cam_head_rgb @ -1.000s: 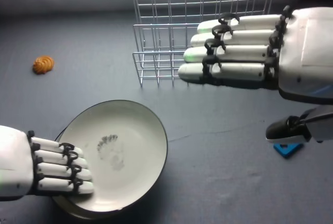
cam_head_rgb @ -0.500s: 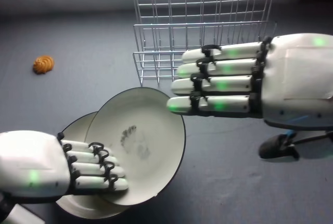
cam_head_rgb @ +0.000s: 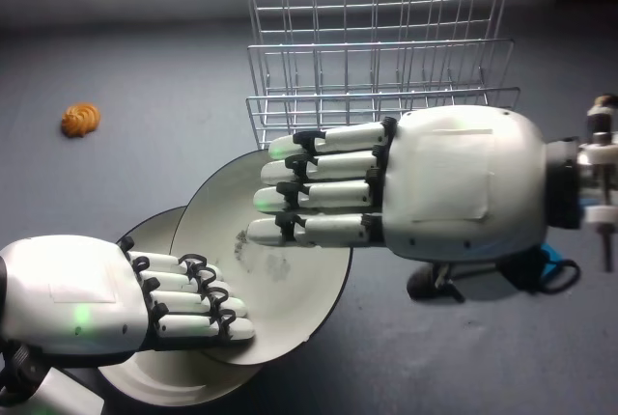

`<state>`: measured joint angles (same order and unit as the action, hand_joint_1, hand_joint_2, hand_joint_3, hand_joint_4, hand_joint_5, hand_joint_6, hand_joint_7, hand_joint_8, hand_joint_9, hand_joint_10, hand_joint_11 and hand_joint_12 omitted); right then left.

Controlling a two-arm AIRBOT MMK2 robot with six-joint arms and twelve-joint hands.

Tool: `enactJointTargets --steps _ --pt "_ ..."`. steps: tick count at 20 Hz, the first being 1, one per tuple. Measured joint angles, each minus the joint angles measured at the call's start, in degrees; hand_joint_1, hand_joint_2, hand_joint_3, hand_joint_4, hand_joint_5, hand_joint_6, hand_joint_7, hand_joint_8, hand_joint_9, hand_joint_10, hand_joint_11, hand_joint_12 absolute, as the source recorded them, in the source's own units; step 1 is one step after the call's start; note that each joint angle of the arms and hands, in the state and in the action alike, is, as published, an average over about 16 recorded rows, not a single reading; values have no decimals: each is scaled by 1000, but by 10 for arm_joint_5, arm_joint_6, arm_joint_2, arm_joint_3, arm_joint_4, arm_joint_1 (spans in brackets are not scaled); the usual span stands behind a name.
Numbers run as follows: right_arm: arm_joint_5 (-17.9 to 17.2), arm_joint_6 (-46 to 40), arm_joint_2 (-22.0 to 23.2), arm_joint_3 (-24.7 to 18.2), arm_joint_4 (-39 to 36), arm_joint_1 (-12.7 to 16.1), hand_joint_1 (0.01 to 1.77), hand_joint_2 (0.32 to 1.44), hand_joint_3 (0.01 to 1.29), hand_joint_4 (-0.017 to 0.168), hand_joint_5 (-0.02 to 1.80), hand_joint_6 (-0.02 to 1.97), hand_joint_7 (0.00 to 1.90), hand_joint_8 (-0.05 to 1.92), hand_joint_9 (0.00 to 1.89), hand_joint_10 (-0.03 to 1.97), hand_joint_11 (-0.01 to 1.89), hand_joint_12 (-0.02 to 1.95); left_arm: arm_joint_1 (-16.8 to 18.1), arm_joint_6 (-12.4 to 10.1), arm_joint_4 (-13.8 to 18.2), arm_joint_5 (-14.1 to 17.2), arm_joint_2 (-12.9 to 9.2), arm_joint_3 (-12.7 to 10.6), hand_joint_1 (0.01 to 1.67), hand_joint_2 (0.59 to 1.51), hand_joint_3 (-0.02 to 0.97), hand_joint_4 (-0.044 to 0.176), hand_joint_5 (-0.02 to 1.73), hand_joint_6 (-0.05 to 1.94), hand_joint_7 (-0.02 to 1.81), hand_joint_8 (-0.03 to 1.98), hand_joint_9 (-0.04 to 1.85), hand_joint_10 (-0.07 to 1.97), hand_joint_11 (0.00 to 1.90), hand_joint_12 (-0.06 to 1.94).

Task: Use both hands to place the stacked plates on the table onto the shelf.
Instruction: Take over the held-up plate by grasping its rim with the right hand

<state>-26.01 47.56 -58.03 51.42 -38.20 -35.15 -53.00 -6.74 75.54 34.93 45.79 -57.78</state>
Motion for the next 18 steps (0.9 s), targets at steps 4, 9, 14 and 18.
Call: enactJointTargets --steps 4,9,14,18 --pt "24 36 -49 31 12 -4 1064 1004 15 3 30 21 23 15 22 4 22 22 1 0 -1 0 1 0 16 1110 20 -4 -6 -16 -13 -21 9 -6 14 9" --pt "36 74 -99 68 33 -8 1093 1021 16 3 88 20 60 15 55 4 21 192 1 0 -1 0 1 0 16 1112 20 -4 -6 -16 -13 -21 9 -8 14 8" --pt "34 102 -137 93 52 -7 1105 1044 16 3 217 20 185 14 174 13 34 509 1 0 -1 1 1 0 16 1112 20 -4 -8 -17 -11 -20 8 -11 14 8" --pt "29 116 -157 106 63 -5 1123 1060 16 2 381 17 355 10 345 21 116 761 1 0 -2 1 1 0 16 1113 20 -4 -9 -16 -8 -18 8 -12 14 9"
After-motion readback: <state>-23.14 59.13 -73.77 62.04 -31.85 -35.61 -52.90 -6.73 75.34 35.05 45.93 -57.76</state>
